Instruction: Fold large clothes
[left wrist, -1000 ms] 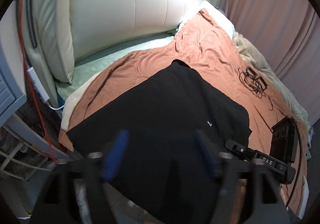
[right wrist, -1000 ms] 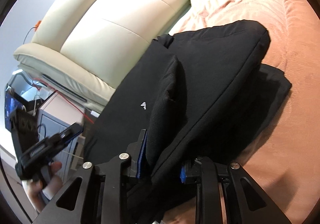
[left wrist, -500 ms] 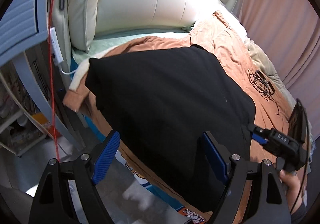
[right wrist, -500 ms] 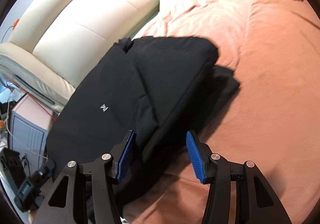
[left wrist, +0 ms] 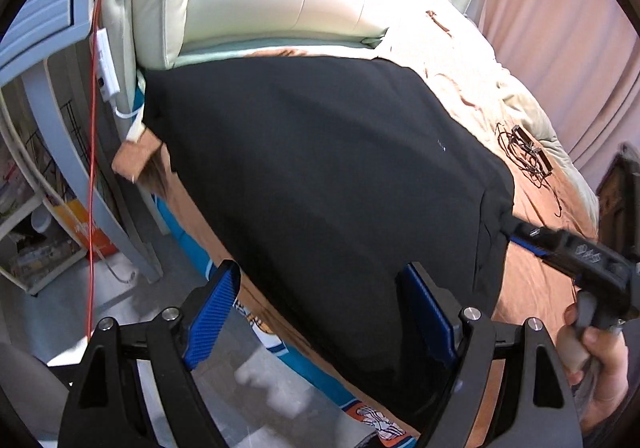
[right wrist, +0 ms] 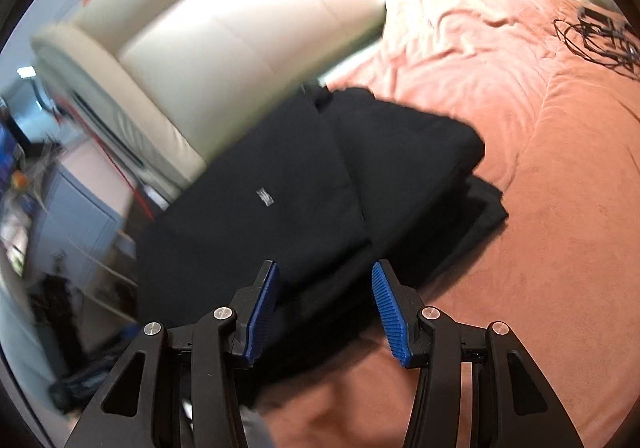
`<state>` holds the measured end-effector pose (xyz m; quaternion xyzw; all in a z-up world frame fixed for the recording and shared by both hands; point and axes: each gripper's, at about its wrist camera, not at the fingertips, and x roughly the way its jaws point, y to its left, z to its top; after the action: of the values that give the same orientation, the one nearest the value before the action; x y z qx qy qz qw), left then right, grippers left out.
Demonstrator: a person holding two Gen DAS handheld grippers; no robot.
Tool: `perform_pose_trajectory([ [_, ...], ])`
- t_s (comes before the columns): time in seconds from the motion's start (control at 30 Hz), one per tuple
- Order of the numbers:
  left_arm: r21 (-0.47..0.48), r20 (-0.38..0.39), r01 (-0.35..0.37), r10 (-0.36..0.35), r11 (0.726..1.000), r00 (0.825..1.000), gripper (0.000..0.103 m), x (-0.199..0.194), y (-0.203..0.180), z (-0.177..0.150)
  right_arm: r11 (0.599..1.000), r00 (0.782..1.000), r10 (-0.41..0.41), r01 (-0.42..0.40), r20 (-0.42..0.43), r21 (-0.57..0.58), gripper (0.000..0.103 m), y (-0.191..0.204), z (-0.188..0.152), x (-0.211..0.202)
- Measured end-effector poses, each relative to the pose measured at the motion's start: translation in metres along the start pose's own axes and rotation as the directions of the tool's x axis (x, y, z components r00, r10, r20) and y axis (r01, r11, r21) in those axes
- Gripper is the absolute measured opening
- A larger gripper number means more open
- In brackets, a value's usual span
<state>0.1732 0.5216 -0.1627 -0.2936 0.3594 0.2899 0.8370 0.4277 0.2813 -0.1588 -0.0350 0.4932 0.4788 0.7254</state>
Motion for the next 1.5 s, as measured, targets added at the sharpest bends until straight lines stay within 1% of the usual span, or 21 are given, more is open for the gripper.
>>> perform_pose_trajectory([
  [0.03,-0.002,-0.006,0.001,-0.001,1.0,1.0,0.084,0.0,0.0,-0.002,1.0,0.999,-0.031,0.031,-0.031,0.007,0.05,-0.005,-0.004,0.007],
  [0.07,-0.004,-0.011,0.003,-0.003,1.0,1.0,0.084,-0.001,0.0,-0.005,0.999,0.998,-0.033,0.035,-0.052,0.027,0.05,-0.012,-0.008,0.011],
  [0.17,-0.008,0.001,-0.002,0.002,1.0,1.0,0.084,-0.013,-0.001,-0.007,0.998,0.999,-0.004,0.007,-0.044,0.058,0.05,-0.022,-0.015,0.002],
  [0.27,0.009,0.03,-0.016,0.016,1.0,0.999,0.084,-0.029,-0.011,-0.006,0.999,1.0,-0.015,0.016,-0.023,0.038,0.05,-0.023,-0.016,-0.02],
  [0.37,0.026,0.073,-0.021,0.019,0.999,0.997,0.084,-0.051,-0.027,-0.007,1.0,1.0,-0.022,0.022,0.009,0.004,0.05,-0.016,-0.019,-0.05],
  [0.47,0.053,0.101,-0.026,0.02,0.998,0.995,0.084,-0.069,-0.044,-0.01,0.999,0.998,-0.043,0.044,0.035,-0.027,0.052,-0.013,-0.023,-0.083],
  [0.53,0.069,0.111,-0.012,0.005,0.998,0.994,0.084,-0.082,-0.057,-0.013,0.998,0.997,-0.056,0.057,0.052,-0.033,0.06,-0.015,-0.027,-0.101],
  [0.6,0.081,0.121,0.0,-0.01,0.997,0.993,0.084,-0.095,-0.068,-0.018,0.997,0.995,-0.065,0.067,0.071,-0.027,0.064,-0.02,-0.033,-0.122],
  [0.67,0.093,0.133,0.015,-0.028,0.996,0.991,0.084,-0.105,-0.08,-0.023,0.997,0.994,-0.073,0.075,0.086,-0.021,0.072,-0.026,-0.038,-0.14],
  [0.7,0.098,0.147,0.021,-0.035,0.995,0.989,0.084,-0.112,-0.087,-0.025,0.997,0.992,-0.077,0.079,0.099,-0.017,0.081,-0.03,-0.042,-0.153],
  [0.73,0.099,0.156,0.023,-0.038,0.995,0.987,0.09,-0.117,-0.09,-0.027,0.997,0.991,-0.077,0.079,0.107,-0.016,0.088,-0.033,-0.045,-0.162],
  [0.77,0.104,0.169,0.034,-0.051,0.994,0.984,0.095,-0.124,-0.097,-0.029,0.997,0.991,-0.078,0.08,0.112,-0.016,0.09,-0.035,-0.047,-0.171],
  [0.8,0.11,0.183,0.049,-0.068,0.993,0.981,0.103,-0.131,-0.104,-0.032,0.996,0.989,-0.089,0.092,0.122,-0.016,0.093,-0.038,-0.05,-0.184],
  [0.87,0.133,0.222,0.065,-0.094,0.989,0.971,0.103,-0.146,-0.12,-0.037,0.994,0.985,-0.102,0.105,0.138,-0.011,0.097,-0.043,-0.054,-0.203],
  [0.9,0.144,0.23,0.066,-0.099,0.987,0.968,0.103,-0.152,-0.127,-0.039,0.994,0.983,-0.106,0.108,0.153,-0.006,0.102,-0.046,-0.057,-0.219],
  [1.0,0.178,0.251,0.093,-0.136,0.98,0.958,0.103,-0.172,-0.15,-0.048,0.992,0.976,-0.121,0.123,0.183,-0.001,0.103,-0.053,-0.066,-0.253],
  [1.1,0.215,0.258,0.102,-0.157,0.971,0.953,0.103,-0.187,-0.169,-0.058,0.989,0.967,-0.143,0.147,0.21,-0.002,0.103,-0.06,-0.079,-0.289],
  [1.23,0.262,0.253,0.138,-0.206,0.955,0.945,0.103,-0.206,-0.193,-0.077,0.984,0.954,-0.176,0.179,0.241,0.009,0.103,-0.069,-0.1,-0.325],
  [1.3,0.281,0.255,0.141,-0.215,0.949,0.943,0.103,-0.214,-0.203,-0.087,0.981,0.948,-0.192,0.192,0.254,0.024,0.103,-0.074,-0.111,-0.34],
  [1.4,0.293,0.246,0.169,-0.245,0.941,0.938,0.103,-0.224,-0.213,-0.1,0.973,0.934,-0.231,0.226,0.272,0.052,0.103,-0.081,-0.129,-0.363],
  [1.5,0.32,0.251,0.181,-0.268,0.93,0.93,0.103,-0.238,-0.224,-0.114,0.965,0.918,-0.262,0.253,0.298,0.071,0.103,-0.088,-0.148,-0.386],
])
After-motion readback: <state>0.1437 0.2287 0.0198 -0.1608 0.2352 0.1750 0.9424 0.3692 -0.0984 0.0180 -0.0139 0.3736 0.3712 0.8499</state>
